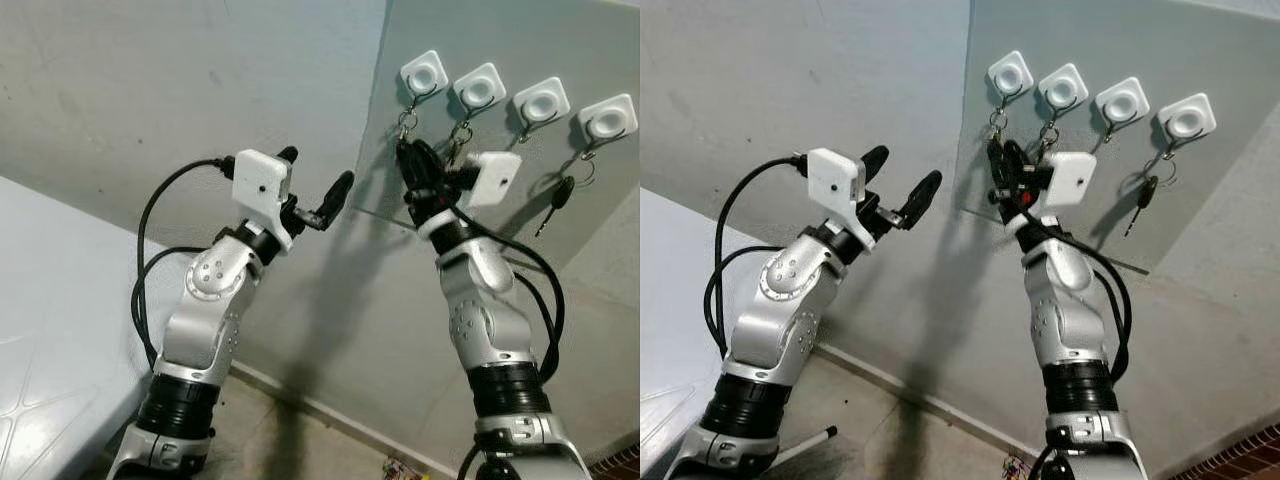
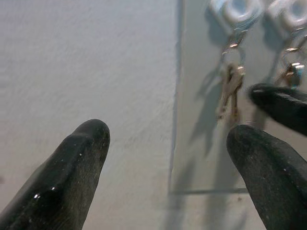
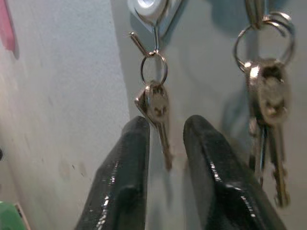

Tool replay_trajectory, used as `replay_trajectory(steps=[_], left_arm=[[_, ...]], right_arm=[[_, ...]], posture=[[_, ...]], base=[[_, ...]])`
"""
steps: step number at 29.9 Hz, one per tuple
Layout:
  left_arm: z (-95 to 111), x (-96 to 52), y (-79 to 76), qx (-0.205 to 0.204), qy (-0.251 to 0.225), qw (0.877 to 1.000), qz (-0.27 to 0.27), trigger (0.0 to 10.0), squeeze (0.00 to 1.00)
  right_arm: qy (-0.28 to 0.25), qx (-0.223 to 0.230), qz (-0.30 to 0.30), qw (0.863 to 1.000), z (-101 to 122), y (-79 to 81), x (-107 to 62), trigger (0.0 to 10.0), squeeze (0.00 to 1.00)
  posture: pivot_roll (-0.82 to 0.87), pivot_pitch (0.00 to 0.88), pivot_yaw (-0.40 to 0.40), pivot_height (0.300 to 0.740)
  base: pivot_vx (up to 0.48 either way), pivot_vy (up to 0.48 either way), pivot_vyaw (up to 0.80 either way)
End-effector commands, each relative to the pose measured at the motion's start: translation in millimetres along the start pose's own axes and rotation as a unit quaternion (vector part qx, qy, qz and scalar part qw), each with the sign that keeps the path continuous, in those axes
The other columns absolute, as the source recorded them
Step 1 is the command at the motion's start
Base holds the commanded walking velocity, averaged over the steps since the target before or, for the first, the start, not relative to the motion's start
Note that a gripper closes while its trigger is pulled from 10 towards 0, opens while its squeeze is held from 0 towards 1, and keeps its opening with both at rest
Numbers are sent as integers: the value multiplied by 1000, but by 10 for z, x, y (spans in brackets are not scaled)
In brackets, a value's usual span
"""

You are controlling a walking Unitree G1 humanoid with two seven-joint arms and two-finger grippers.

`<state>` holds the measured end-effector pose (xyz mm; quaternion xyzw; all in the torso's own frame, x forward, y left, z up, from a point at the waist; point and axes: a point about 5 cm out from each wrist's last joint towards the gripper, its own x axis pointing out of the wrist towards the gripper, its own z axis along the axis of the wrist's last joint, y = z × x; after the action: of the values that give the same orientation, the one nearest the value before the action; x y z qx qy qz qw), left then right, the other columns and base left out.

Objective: Hang keys on a hook

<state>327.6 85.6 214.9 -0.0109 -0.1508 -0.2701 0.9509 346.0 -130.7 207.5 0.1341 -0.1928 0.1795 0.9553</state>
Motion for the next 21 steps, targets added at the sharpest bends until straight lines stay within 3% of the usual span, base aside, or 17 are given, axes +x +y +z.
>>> replay_trajectory(steps=[1, 7, 16, 21], left_arm=[[-56, -16, 10, 4, 8, 1000, 11, 10000, 0], [-218, -81, 40, 2, 34, 999, 19, 10000, 0], [-512, -195, 213, -28, 68, 994, 86, 10000, 0], [-632, -260, 233, -17, 81, 991, 109, 10000, 0]], right_arm=[[-11, -5, 4, 1000, 48, 21, -19, 10000, 1000], [7, -14, -19, 1000, -53, -24, -204, 10000, 1000], [50, -26, -59, 997, -277, -73, -544, 10000, 1000], [71, -39, -95, 992, -392, -109, -744, 10000, 1000]], posture=[[-49, 11, -59, 740], [-56, 18, -52, 740], [-60, 14, -50, 740], [-74, 15, -41, 740]], base=[[0, 0, 0], [0, 0, 0], [0, 0, 0], [0, 0, 0]])
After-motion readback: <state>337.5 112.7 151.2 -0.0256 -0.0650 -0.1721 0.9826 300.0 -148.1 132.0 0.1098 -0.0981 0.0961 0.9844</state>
